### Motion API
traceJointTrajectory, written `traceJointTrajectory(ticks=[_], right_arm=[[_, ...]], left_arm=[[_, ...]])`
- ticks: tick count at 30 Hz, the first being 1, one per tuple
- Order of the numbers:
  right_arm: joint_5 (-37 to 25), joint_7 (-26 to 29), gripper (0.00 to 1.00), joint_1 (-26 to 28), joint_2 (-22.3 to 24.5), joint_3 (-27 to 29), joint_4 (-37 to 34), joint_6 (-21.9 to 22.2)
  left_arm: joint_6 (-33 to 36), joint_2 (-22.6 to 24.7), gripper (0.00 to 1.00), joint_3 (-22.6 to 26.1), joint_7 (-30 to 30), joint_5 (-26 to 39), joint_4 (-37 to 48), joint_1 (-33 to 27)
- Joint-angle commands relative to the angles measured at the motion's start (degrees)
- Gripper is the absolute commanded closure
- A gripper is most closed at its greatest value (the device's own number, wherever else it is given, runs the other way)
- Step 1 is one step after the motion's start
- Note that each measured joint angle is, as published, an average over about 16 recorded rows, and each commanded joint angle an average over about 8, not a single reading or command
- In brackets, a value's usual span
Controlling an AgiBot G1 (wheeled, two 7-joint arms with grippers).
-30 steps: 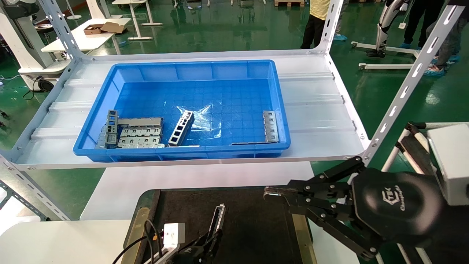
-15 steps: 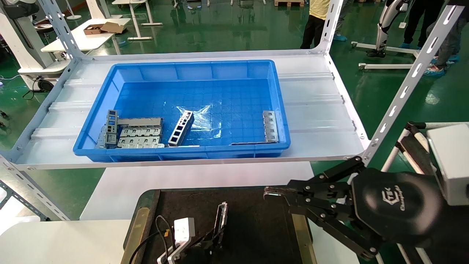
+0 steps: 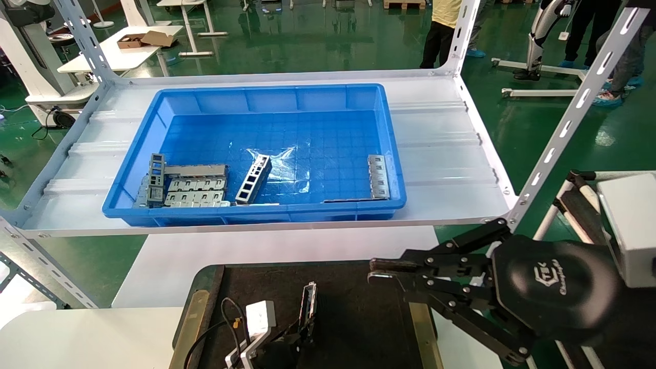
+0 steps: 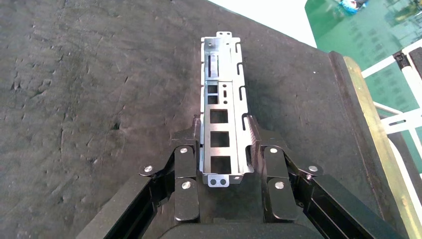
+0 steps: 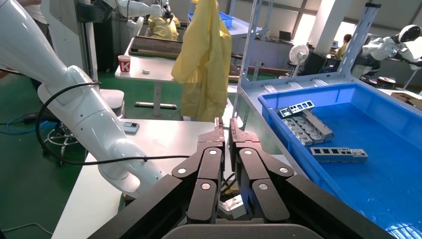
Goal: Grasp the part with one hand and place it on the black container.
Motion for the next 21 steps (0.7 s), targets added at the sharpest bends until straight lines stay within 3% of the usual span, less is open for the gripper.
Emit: traceJointTrajectory(ticks=[1,11,21], right_arm=[[0.0,0.0,0.0,0.0,0.0,0.0,0.0,0.0],[0.0,0.0,0.0,0.0,0.0,0.0,0.0,0.0],[0.0,0.0,0.0,0.0,0.0,-0.1,0.0,0.0]], left_arm=[[-1.1,-0.2,0.0,1.0,0.8,-1.8,-0.8,-0.5],[-4.0,-0.9,0.0,3.5,3.0,-6.7,-3.7,-2.2],[-4.4,-3.4,0.0,3.0,3.1,-7.0,-8.6,-3.0]])
